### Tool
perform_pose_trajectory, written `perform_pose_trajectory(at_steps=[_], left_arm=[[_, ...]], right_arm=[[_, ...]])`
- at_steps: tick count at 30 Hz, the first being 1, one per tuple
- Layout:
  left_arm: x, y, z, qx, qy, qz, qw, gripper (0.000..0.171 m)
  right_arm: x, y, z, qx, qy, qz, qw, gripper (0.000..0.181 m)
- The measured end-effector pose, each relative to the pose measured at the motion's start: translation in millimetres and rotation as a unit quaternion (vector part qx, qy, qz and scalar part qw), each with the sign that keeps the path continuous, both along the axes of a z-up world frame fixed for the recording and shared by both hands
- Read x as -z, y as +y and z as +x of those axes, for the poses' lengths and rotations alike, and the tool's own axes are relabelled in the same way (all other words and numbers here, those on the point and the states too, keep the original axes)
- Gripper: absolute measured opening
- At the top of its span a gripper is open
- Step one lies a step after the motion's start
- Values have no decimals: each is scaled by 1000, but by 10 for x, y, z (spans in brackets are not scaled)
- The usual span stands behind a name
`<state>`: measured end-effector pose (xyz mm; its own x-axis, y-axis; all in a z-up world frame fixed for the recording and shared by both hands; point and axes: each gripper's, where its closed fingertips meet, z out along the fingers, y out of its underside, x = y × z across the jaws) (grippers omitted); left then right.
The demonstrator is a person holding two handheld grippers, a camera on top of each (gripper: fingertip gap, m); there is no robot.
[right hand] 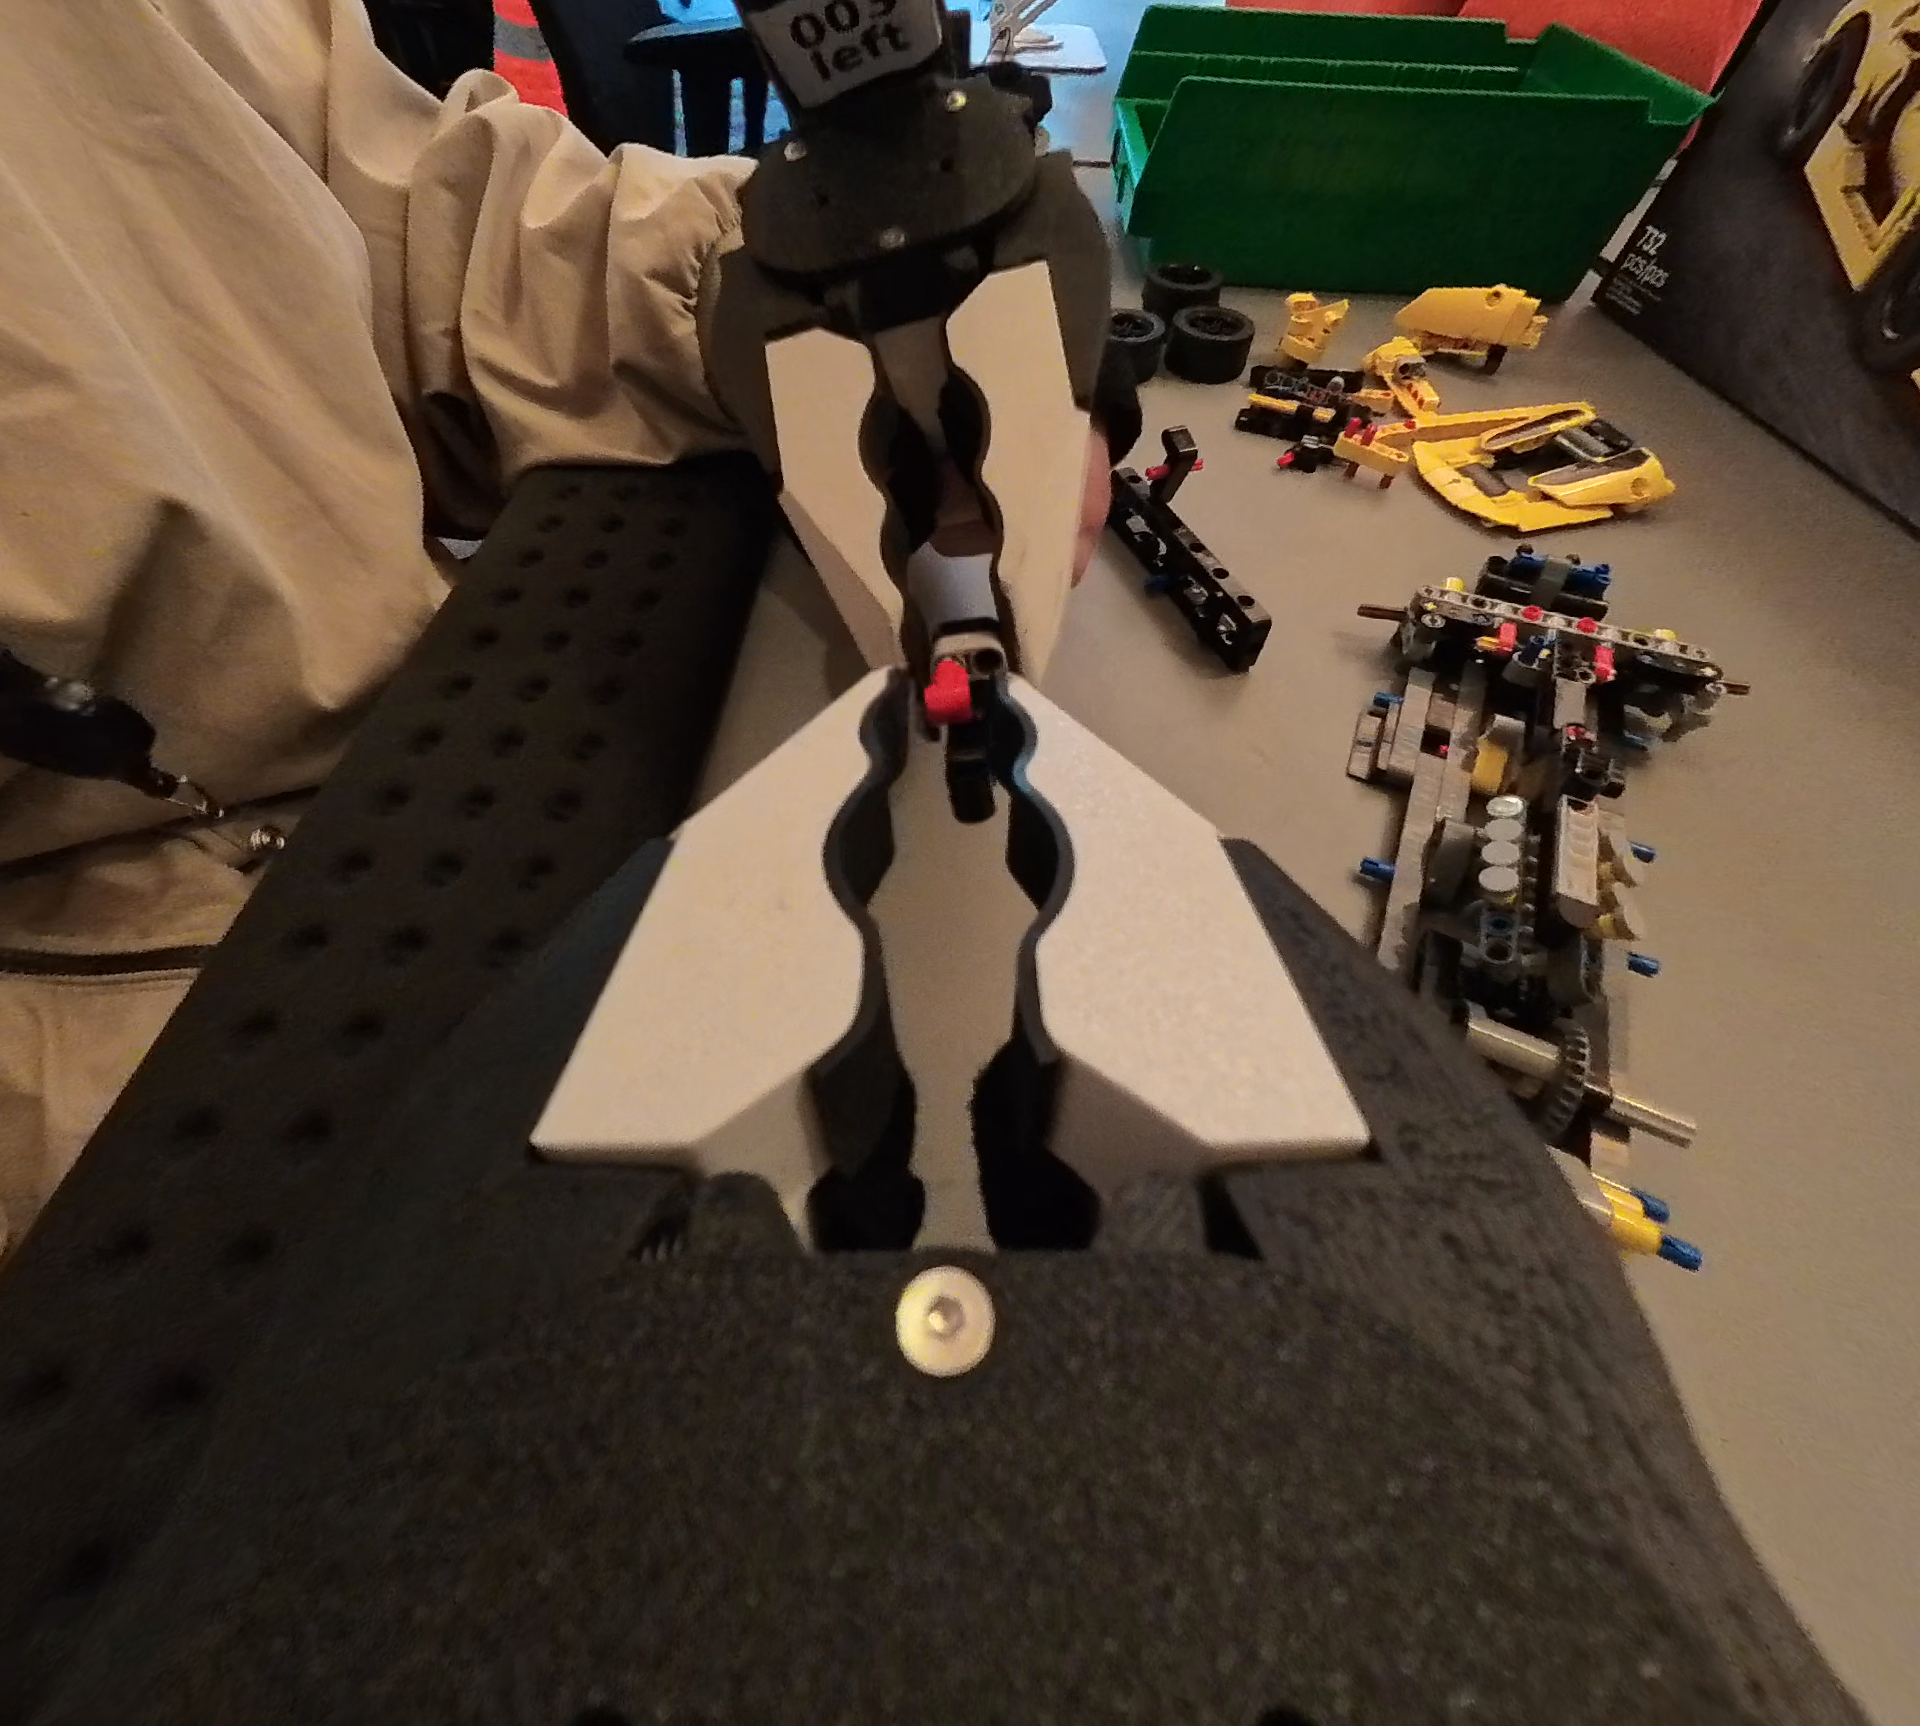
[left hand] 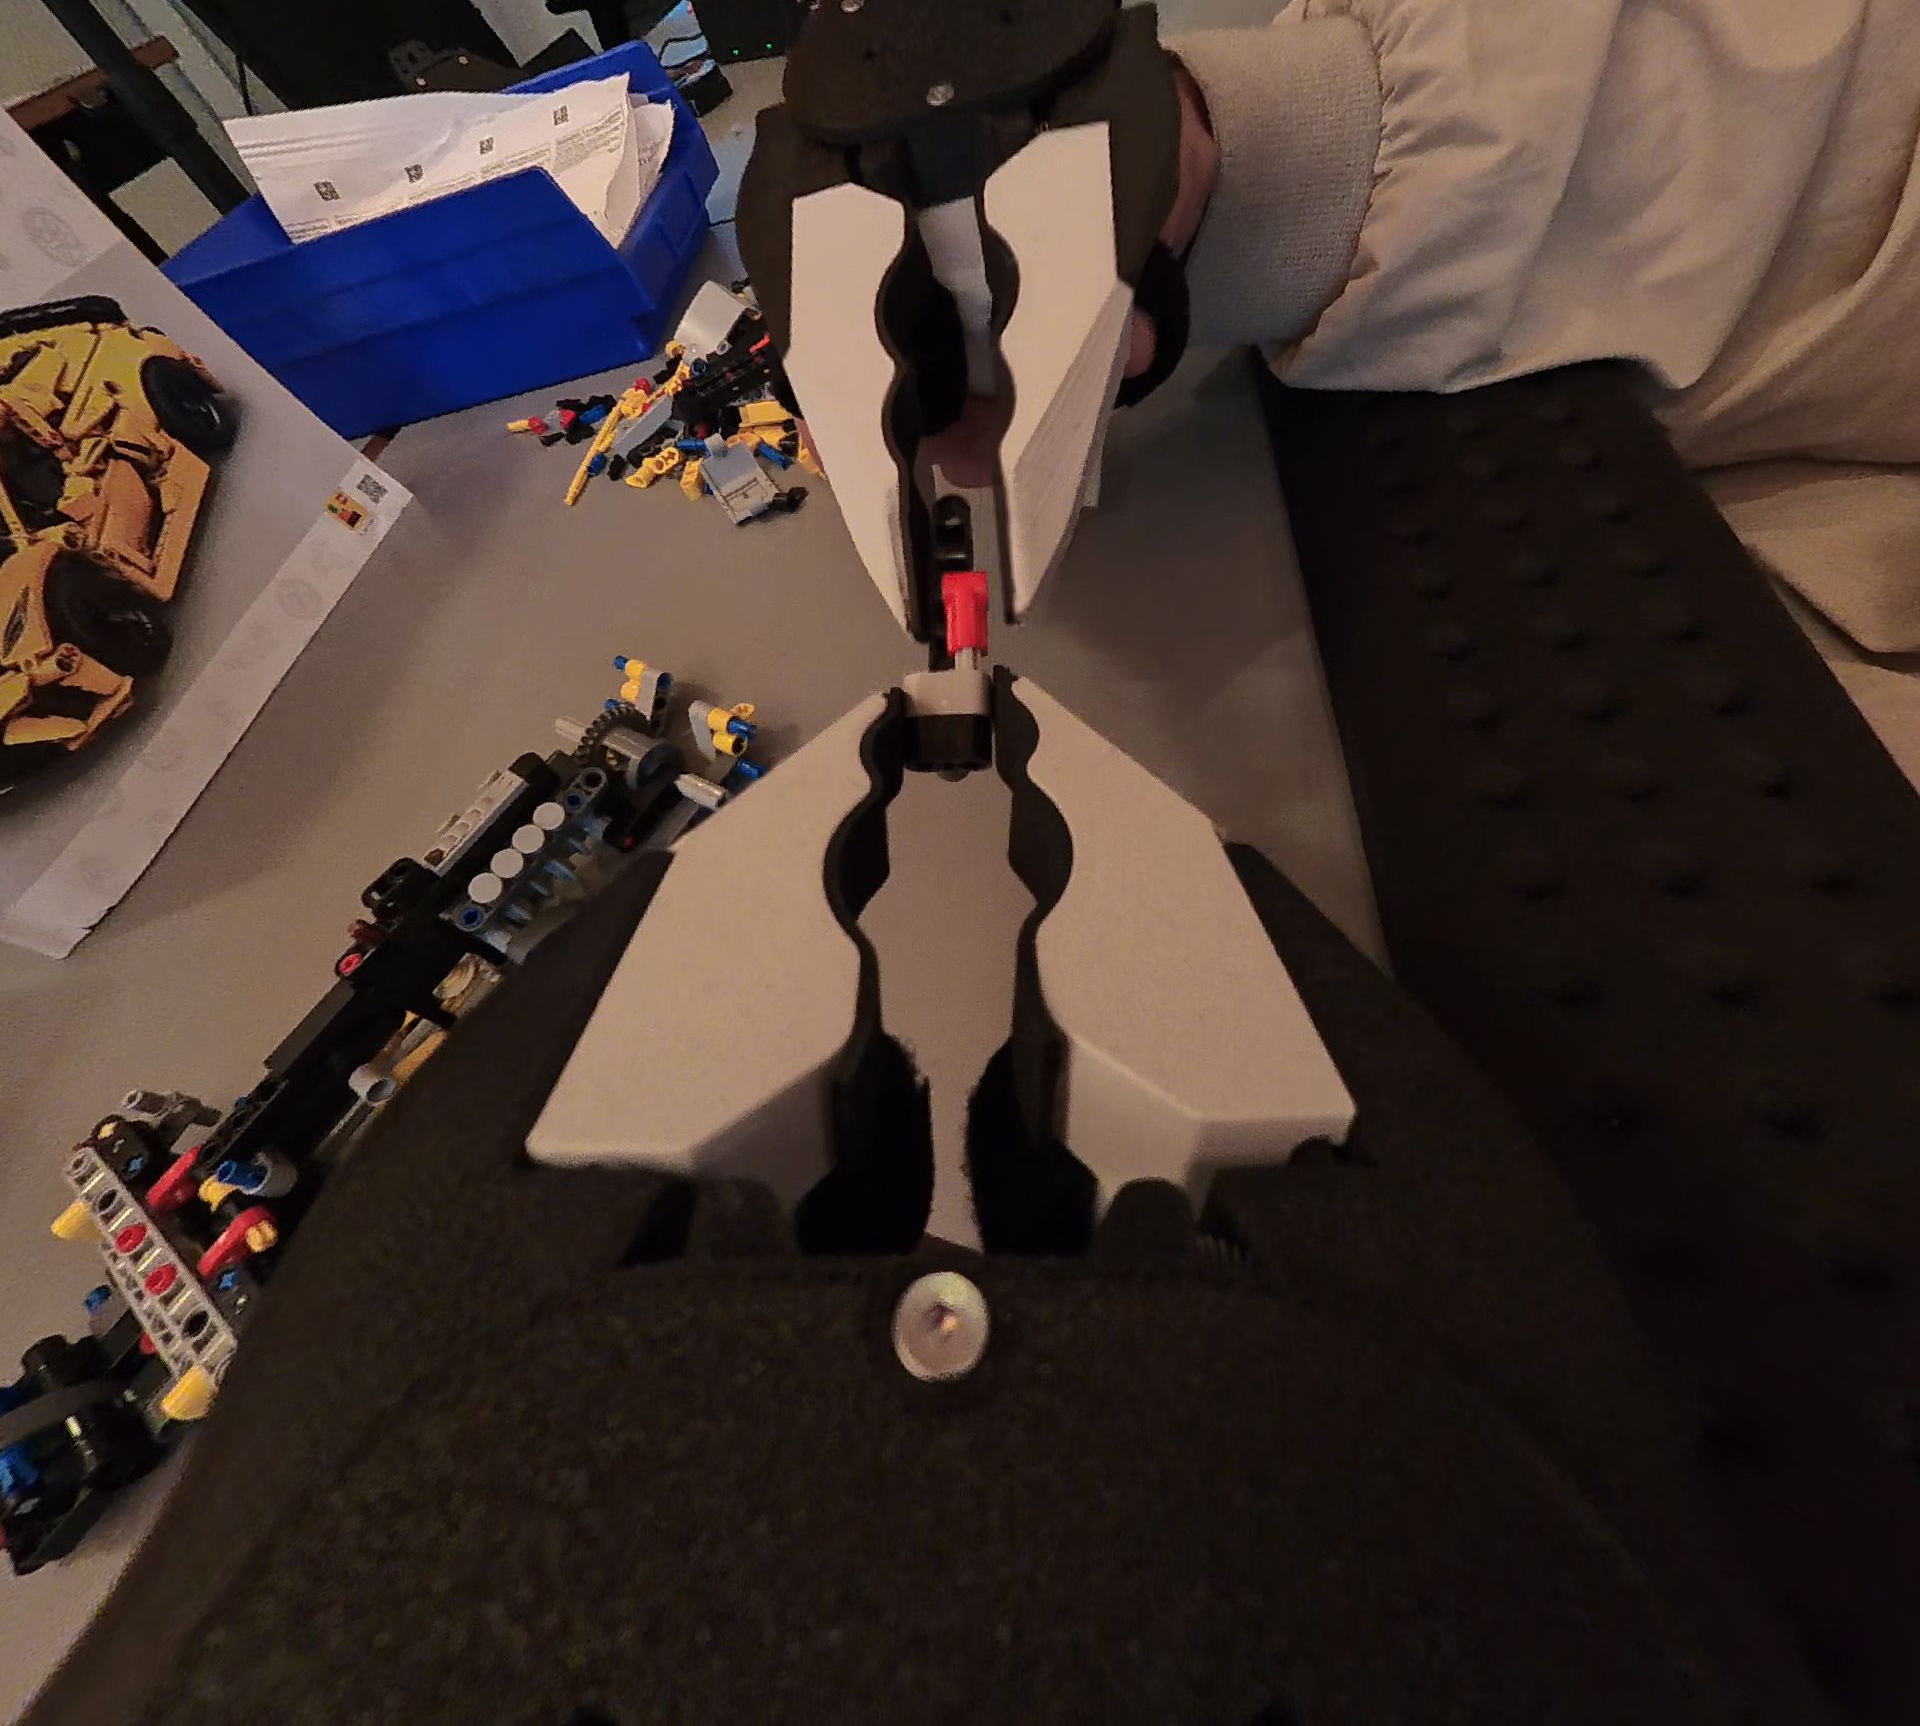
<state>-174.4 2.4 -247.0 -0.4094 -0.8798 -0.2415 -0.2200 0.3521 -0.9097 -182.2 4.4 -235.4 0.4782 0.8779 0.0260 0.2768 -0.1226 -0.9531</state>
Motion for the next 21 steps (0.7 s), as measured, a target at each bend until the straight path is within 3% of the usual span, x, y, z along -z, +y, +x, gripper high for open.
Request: perform_pose_trajectory(at_steps=[6, 10, 12, 14, 16, 17, 19, 21], left_arm=[[20, -1, -4, 5, 16, -24, 1000, 16], [55, -18, -30, 17, 35, -25, 999, 16], [69, 67, -64, 7, 39, -11, 999, 16], [45, 345, -112, -34, 25, -16, 999, 16], [-163, 498, -106, -55, -18, -57, 997, 16], [-221, 531, -94, -62, -36, -49, 996, 16], [-201, 567, -59, -81, -49, -2, 995, 16], [-167, 589, -28, -101, -56, 33, 993, 16]], right_arm=[[41, 10, -9, 8, -32, 42, 999, 7], [94, -18, -7, -5, -66, 29, 997, 7], [44, -11, 56, -6, -68, 30, 997, 7], [-224, -23, 379, 25, -16, 36, 999, 6], [-474, -12, 895, 97, 35, 45, 994, 6], [-455, 65, 1260, 171, 18, 39, 984, 6], [-224, 191, 2198, 369, -69, 14, 927, 7], [86, 87, 2879, 490, -125, -51, 861, 6]])
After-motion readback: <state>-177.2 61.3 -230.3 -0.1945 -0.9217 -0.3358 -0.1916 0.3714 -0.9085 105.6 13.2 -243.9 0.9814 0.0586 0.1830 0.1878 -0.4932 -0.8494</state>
